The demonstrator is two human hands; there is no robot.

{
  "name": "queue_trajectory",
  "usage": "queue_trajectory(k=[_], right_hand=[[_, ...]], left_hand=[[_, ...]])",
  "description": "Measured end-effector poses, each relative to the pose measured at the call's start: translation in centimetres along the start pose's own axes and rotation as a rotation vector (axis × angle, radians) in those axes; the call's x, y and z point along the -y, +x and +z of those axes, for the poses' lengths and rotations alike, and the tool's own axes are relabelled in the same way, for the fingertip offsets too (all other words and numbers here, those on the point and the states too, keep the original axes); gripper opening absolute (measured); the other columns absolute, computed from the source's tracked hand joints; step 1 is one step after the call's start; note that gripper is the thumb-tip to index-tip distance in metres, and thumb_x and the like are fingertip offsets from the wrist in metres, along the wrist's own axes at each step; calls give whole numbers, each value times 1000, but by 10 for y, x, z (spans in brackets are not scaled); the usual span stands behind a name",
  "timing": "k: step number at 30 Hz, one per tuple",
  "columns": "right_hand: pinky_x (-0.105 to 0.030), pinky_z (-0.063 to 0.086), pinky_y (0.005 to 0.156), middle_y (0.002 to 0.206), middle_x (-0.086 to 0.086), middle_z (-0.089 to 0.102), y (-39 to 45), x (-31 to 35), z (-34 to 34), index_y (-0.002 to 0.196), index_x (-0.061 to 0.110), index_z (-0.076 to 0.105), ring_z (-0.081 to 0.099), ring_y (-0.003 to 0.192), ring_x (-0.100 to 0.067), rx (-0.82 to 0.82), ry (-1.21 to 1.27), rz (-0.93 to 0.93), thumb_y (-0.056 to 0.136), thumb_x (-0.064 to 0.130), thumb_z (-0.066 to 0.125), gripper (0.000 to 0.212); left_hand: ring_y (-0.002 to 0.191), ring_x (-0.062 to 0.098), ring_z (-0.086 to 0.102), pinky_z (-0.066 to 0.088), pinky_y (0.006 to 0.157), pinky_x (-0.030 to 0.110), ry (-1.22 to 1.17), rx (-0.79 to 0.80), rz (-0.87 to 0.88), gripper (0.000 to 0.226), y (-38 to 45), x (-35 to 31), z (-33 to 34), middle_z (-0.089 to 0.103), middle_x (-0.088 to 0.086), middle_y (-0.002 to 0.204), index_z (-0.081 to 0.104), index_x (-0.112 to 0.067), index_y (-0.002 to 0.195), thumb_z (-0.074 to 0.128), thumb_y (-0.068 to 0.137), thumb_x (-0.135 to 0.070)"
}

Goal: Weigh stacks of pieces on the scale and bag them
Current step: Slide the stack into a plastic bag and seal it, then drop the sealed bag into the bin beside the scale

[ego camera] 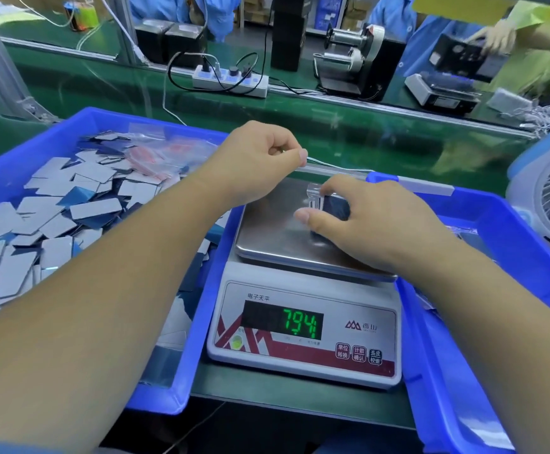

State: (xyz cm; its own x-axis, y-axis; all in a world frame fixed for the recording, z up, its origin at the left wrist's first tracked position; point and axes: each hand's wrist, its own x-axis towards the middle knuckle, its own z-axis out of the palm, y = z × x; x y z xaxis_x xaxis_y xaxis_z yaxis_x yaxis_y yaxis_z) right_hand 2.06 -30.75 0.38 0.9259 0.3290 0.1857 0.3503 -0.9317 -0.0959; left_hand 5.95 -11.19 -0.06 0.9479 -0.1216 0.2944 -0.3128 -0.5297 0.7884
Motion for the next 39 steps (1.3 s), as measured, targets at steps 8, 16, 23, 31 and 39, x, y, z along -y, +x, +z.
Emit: queue_trajectory(k=[8,16,23,31,39], right_hand=[[-26,25,48,74,8,51,0,-7,-17,92,30,45,48,73,-22,-16,-64,-15,77,48,54,24],[-28,47,59,81,1,66,0,-97,-43,90,20,63,61,76,-19,126,-56,374,80,35,61,18],[-30,49,70,97,-7,70,4,-107,-29,95,12,72,62,85,-26,380,-185,385,95,24,49,26],[-35,55,66,83,2,69,9,-45,-41,83,25,69,63,80,-25,145,-143,186,88,28,52,18],[-35,38,60,77,5,41,-7,54,-17,74,27,29,55,81,-27,177,-243,-199,93,43,35,26]], left_hand=[[45,4,36,28,54,27,86,15,97,20,4,-25,15,41,-14,44,72,-26,80,61,95,-32],[46,7,36,28,48,21,126,7,94,22,-2,-14,21,38,-12,45,70,-24,77,62,96,-31],[46,7,34,29,45,15,75,25,103,21,-1,-6,18,35,-13,46,70,-27,76,62,95,-31],[43,4,38,30,42,14,91,-25,11,19,6,-20,-15,40,-15,43,70,-25,77,61,94,-28],[38,1,45,36,40,16,240,-1,-243,10,-10,33,-95,53,-17,53,66,-31,89,60,92,-23]])
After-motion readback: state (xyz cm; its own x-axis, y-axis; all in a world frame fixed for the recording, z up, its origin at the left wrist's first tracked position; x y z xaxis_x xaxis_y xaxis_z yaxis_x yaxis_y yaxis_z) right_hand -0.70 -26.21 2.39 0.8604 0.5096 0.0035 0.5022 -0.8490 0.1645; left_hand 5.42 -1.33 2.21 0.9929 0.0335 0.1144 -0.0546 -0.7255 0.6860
